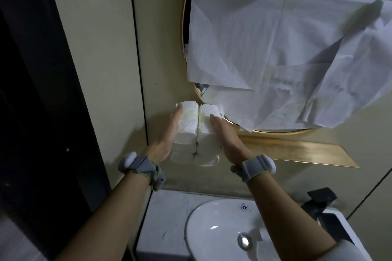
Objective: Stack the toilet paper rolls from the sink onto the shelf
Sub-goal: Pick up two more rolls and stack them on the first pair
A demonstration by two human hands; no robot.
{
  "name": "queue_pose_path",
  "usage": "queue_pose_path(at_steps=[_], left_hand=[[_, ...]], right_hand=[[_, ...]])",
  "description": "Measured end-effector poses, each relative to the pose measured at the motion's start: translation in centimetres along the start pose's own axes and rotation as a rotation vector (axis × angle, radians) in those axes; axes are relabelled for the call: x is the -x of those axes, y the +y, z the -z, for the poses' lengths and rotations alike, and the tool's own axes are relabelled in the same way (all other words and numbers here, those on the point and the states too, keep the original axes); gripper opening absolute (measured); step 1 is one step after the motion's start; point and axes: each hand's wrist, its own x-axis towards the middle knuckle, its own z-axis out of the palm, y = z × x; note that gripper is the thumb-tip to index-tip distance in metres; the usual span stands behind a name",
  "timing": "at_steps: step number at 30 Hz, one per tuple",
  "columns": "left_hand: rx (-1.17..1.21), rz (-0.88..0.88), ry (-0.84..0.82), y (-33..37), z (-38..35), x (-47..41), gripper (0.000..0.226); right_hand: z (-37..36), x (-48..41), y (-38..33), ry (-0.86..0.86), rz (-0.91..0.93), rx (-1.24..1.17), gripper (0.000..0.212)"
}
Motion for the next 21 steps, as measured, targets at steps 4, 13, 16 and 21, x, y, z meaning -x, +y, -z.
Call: queue_pose_path(at_steps=[4, 13, 16, 21], left_hand=[[0.049, -0.015, -0.063, -0.3, 0.2, 0.1, 0.057], [0.021, -0.026, -0.070, -0.8, 1.0, -0.4, 0.074], [0.041, -0.049, -0.048, -0.8, 1.1, -0.7, 0.056], [0.038, -0.085, 0.011, -0.8, 0.7, -0.1, 0.059]], right_hand=[[-0.2, -0.7, 0.6, -0.034, -0.013, -0.070, 0.026], [0.5, -0.7, 0.2, -0.061, -0.060, -0.115, 0.040], [0.4, -0.6, 0.1, -0.051, -0.065, -0.118, 0.056], [0.3, -0.4, 0.2, -0.023, -0.039, -0.113, 0.060]])
